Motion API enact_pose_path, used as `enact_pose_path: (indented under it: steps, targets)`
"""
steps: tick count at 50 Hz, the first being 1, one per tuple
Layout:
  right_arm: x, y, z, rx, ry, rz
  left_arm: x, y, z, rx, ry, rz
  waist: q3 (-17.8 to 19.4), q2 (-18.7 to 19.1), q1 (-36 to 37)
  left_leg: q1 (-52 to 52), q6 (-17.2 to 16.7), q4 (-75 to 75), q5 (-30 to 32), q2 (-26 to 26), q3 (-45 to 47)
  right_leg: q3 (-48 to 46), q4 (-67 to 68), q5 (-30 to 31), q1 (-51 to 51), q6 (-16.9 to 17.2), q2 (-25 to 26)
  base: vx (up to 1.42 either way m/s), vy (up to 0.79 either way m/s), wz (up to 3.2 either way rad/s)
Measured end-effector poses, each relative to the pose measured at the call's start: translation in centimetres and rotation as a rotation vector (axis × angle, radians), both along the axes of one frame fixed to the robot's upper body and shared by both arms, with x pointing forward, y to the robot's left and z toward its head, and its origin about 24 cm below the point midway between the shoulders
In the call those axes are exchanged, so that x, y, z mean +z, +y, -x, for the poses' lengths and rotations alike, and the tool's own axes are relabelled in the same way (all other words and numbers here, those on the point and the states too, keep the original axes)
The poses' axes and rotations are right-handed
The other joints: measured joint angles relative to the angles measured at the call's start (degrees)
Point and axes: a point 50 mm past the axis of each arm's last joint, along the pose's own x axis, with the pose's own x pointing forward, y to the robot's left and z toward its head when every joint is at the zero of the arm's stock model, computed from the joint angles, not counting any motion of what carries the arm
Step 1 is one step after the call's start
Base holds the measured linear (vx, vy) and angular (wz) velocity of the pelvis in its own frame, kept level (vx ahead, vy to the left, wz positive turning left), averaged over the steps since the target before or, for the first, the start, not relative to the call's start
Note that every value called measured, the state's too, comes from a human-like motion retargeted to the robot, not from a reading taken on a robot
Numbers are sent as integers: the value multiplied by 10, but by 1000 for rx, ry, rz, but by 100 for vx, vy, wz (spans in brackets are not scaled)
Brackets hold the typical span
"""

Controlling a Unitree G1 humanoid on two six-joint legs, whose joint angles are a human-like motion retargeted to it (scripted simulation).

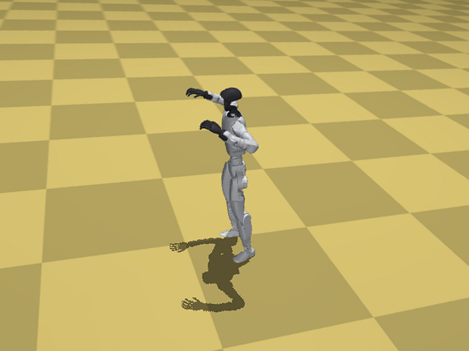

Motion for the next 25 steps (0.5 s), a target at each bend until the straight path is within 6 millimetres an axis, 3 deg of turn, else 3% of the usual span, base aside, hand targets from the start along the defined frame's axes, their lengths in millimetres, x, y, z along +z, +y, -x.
enact_pose_path:
  steps: [25]
  targets:
    - [-6,-7,4,-22,-21,-35,0,0,-1,-8,-2,19,-14,10,-18,-4,20,51,-3,-6,-31,-32,40,38,17,0,-31,7,7,13]
